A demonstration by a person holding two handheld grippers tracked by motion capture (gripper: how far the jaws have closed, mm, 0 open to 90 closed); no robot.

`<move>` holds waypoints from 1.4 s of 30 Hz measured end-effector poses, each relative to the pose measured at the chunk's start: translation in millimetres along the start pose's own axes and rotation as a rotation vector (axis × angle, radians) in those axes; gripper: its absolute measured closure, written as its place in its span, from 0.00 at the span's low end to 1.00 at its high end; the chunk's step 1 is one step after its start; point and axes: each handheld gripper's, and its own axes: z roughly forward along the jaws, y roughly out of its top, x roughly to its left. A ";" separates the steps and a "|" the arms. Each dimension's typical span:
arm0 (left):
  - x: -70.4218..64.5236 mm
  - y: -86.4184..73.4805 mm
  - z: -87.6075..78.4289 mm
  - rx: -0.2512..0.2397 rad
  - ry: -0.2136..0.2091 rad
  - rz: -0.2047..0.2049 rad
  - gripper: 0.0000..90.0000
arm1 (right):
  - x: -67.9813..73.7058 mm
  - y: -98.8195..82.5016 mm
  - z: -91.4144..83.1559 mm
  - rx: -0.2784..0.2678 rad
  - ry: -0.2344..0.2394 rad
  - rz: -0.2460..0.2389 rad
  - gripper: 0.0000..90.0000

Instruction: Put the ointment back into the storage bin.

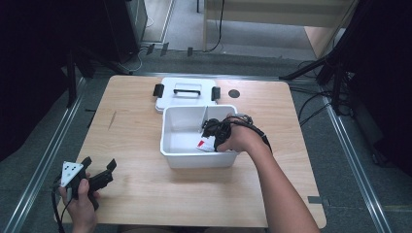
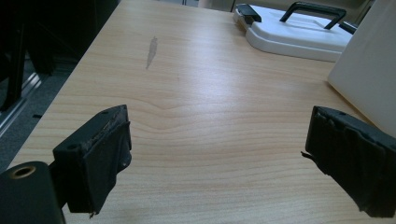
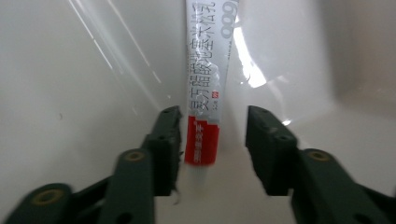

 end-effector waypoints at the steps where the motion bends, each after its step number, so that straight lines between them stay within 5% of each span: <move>1: 0.0 0.0 0.1 0.000 0.001 0.001 0.09 | 0.2 0.1 -0.4 -0.004 -0.002 0.003 0.59; 22: -0.1 0.0 0.1 0.000 0.000 0.002 0.09 | -1.4 -1.3 -9.6 -0.058 -0.013 0.040 0.49; 42: -0.8 0.1 0.4 -0.001 0.002 0.005 0.09 | -1.9 -15.6 -54.8 -0.133 -0.040 0.091 0.30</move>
